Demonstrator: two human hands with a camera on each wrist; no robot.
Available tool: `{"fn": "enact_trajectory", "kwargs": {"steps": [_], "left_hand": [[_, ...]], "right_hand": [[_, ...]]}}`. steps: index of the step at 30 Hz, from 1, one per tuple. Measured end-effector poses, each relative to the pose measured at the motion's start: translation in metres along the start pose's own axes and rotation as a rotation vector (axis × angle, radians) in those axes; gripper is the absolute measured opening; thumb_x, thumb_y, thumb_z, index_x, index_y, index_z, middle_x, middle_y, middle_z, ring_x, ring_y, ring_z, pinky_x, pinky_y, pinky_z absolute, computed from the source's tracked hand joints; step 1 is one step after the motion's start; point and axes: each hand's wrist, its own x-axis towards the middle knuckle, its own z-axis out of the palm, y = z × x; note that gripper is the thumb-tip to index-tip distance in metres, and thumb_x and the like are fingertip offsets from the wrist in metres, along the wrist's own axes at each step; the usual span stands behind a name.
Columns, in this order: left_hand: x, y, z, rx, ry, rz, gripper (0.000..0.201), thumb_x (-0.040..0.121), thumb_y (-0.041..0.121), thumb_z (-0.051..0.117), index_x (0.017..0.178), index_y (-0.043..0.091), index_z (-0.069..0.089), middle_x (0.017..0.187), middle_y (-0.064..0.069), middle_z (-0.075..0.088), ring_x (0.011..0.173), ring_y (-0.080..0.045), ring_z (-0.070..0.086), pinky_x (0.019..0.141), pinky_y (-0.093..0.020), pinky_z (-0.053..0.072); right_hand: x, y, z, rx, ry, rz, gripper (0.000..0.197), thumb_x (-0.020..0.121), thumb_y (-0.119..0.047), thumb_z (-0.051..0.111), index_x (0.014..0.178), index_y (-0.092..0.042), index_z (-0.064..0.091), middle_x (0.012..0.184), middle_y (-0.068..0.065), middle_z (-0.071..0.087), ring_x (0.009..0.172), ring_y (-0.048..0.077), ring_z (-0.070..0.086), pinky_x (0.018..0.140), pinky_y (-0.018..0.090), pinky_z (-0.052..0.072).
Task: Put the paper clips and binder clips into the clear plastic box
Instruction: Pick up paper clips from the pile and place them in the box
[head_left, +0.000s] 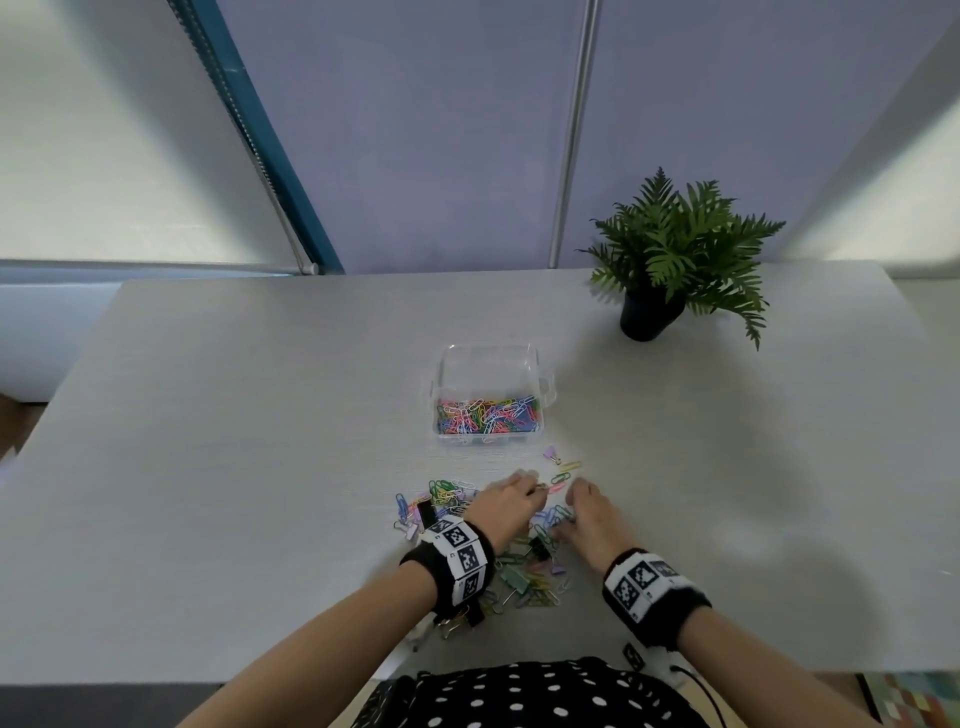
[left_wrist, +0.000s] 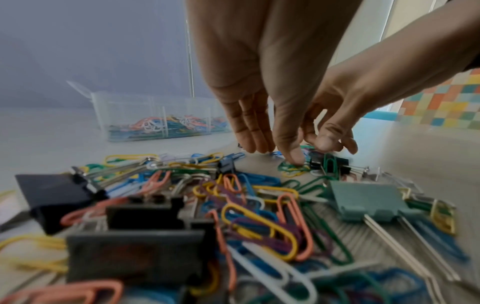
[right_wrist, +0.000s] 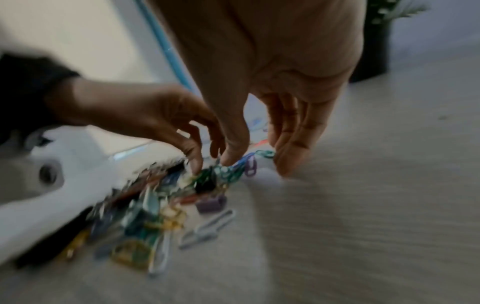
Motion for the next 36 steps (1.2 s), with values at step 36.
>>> {"fn": "enact_trajectory", "kwargs": {"steps": [36], "left_hand": [[-0.002, -0.023, -0.019, -0.573, 0.042, -0.315, 0.022, 0.077, -0.008, 0.044, 0.082, 0.004, 0.062, 0.075, -0.001, 0.063, 0.061, -0.012, 0.057, 0.063, -0.021, 0.051]], "right_hand": [[-0.007, -0.013, 0.004, -0.382, -0.009, -0.215, 0.043, 0.076, -0.001, 0.058, 0.117, -0.002, 0.044, 0.12, 0.014, 0.051, 0.108, 0.03, 0.045, 0.083, 0.036, 0.042]]}}
